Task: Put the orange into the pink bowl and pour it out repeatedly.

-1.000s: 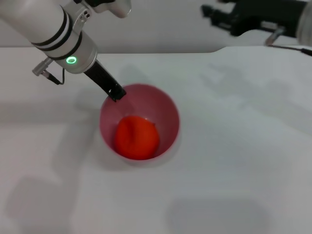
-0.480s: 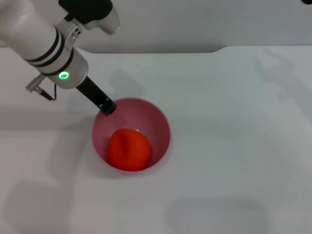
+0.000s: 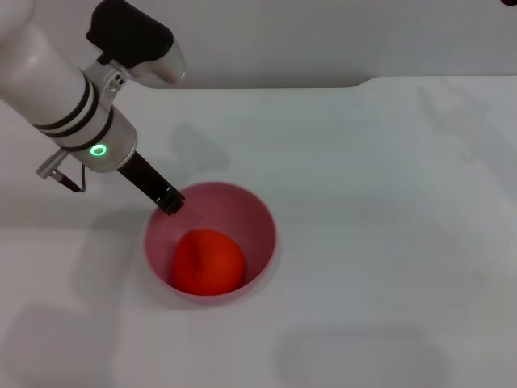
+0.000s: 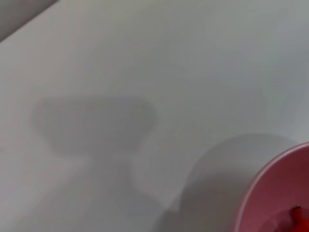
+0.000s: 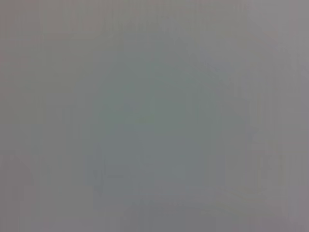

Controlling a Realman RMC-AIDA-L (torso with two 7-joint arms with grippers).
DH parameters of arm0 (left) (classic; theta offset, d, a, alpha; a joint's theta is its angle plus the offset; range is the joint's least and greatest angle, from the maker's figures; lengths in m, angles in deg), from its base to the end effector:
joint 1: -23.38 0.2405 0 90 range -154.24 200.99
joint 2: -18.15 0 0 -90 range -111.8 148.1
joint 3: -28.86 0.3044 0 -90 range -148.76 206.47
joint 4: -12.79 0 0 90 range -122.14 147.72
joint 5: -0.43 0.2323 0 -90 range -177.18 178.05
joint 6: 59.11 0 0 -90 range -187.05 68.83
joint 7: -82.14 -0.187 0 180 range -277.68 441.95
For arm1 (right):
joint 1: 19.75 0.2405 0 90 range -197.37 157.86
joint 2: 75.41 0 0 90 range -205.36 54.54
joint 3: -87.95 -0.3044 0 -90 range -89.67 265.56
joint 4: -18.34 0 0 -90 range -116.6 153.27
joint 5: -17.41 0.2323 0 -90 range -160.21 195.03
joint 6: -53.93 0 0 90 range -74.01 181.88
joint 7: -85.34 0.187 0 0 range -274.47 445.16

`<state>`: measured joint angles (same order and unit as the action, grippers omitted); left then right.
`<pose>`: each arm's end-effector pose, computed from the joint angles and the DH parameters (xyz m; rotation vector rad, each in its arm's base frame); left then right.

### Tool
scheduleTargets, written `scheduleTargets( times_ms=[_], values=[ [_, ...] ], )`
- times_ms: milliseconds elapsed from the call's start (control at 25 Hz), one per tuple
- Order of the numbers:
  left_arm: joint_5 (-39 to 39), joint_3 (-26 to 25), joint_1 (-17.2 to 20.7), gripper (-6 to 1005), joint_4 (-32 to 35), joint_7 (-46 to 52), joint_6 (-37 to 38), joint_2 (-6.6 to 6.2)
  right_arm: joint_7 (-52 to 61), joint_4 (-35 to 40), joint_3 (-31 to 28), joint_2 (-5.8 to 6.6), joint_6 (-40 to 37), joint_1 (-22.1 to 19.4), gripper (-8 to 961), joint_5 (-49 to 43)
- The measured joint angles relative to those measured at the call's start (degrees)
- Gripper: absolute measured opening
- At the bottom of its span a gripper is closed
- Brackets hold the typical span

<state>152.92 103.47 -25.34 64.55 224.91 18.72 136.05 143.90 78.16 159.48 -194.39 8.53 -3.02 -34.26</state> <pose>-0.2352 0.4671 -0.0856 -2.5598 -0.9150 0.5775 0.2480 0.4615 0.0510 -1.8548 0.3306 0.8847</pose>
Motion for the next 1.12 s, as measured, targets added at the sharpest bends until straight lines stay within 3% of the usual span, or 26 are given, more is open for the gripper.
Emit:
scheduleTargets(
  times_ms=[480,840,1040,1120],
  values=[
    [0.4,0.4,-0.5,124,0.0,3.4,-3.2,-0.08,0.0,-2.2,-1.8,0.15,0.0,2.0,453,0.1],
    [-0.9,-3.2,-0.7,321,5.8,3.0,-2.4,-0.19,0.1,-4.5,-3.9,0.22,-0.2,2.8,453,0.2],
    [-8.1,-6.0,-0.3,534,9.8,-0.9,-2.2,-0.20,0.1,-5.8,-5.8,0.24,-1.8,2.8,453,0.2],
    [-19.6,-11.6,1.0,619,10.6,-9.6,-4.6,-0.17,0.0,-6.2,-6.4,0.23,-2.6,2.8,453,0.2]
  ],
)
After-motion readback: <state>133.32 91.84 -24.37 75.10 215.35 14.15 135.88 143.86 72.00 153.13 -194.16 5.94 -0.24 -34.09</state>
